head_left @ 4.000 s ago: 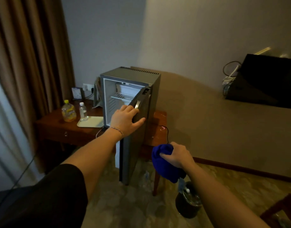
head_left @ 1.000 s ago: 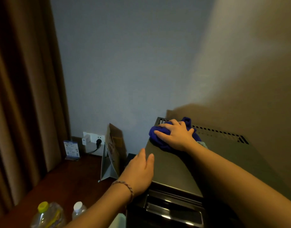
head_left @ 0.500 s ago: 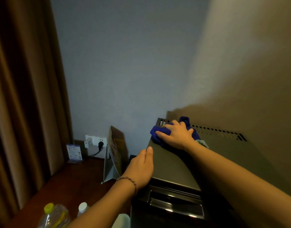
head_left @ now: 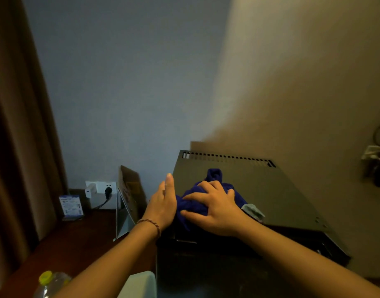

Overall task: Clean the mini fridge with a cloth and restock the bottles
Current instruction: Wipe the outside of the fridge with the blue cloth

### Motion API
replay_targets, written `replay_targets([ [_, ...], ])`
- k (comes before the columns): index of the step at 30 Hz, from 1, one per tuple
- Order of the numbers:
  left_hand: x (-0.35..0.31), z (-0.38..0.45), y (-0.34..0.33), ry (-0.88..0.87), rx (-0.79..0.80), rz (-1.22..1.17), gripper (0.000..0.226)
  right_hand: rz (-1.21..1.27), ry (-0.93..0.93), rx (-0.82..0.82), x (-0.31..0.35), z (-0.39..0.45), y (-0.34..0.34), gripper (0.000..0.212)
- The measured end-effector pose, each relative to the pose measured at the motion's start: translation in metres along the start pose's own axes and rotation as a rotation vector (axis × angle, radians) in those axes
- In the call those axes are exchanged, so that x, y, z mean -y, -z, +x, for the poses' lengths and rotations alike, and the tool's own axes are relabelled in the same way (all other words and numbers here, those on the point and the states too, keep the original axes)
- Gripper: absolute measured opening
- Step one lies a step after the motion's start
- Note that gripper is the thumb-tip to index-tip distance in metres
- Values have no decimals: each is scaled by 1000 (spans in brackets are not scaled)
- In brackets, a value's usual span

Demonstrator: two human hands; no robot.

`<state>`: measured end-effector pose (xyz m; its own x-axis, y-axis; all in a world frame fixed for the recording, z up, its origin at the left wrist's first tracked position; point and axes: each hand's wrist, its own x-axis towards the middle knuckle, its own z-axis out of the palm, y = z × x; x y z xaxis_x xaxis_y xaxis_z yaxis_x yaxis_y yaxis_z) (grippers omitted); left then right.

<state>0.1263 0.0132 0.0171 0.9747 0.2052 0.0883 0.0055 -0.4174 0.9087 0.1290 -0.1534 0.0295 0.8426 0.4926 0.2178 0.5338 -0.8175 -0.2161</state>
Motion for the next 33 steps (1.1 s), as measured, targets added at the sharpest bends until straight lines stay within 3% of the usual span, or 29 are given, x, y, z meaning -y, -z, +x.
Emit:
replay_targets([
  [6,1,7,3,25,89,-28,103,-20,-24,-16,3,5,-1,59],
  [13,-22,48,-2,15,129,-27,82,13,-96,-23,-13,54,-2,47],
  [17,-15,73,-15,21,143,13,105,18,-103,-7,-34,96,-6,54],
  [19,-8,85,-21,45,118,34,105,17,-110,-9,-48,120,-8,61],
  [22,0,93,-27,47,115,223,86,8,-122,-16,-72,157,-13,50],
  [26,2,90,-34,46,230,731,77,7,-154,-11,-101,199,-15,58],
  [33,-4,84,-31,72,243,774,74,3,-192,-15,-140,235,-17,61],
])
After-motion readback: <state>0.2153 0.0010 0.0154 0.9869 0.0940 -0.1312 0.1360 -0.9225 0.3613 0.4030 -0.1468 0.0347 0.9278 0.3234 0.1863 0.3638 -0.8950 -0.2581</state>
